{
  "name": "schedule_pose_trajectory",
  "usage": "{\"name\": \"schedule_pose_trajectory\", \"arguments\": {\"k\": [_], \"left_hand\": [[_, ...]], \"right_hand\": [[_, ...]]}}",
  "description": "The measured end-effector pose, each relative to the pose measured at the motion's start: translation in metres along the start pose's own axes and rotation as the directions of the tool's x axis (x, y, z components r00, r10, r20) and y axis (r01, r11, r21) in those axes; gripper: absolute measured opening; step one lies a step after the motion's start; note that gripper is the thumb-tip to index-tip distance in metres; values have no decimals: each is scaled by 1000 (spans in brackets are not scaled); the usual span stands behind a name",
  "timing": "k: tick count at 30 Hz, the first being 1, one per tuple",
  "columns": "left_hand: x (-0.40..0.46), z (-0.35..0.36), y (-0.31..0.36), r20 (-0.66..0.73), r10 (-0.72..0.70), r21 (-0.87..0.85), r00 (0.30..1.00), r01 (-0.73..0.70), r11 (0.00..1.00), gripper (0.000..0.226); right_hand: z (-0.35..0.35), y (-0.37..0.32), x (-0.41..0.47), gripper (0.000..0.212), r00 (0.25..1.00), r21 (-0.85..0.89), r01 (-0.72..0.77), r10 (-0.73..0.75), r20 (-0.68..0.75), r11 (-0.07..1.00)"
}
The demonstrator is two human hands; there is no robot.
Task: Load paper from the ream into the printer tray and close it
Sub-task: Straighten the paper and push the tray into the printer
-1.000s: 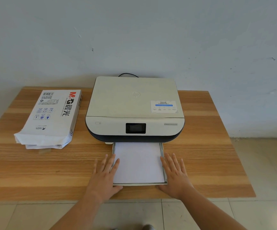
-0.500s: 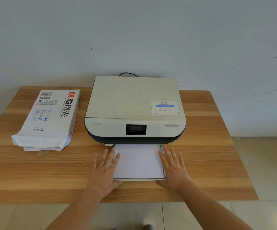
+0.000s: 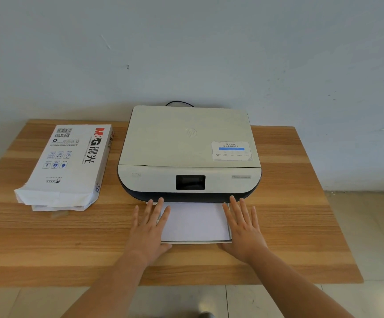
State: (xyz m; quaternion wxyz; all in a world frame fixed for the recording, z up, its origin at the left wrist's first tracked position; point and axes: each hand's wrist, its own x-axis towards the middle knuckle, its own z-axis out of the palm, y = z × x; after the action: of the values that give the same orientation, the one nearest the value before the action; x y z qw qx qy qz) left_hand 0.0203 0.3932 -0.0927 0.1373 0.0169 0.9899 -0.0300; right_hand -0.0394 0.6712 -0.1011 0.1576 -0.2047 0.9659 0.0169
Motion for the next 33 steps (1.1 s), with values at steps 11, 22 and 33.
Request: {"name": "schedule_pose_trajectory", "arguments": {"k": [11,22,33], "left_hand": [[11,-9,-5,16,-19,16,1000,18,1000,106],[21,-13,-7,5,-27,5,1000,27,1000,111],[37,-17,-11,-40,-33,14,999,34,999,116]], "right_hand": [[-16,-3,10,118,1000,3,1,-1,-18,1000],[-26,-4,20,114,1000,-41,5,-6,-8,999],[-29,-6,36,114,999,-94,-7,4,-32,996]]}}
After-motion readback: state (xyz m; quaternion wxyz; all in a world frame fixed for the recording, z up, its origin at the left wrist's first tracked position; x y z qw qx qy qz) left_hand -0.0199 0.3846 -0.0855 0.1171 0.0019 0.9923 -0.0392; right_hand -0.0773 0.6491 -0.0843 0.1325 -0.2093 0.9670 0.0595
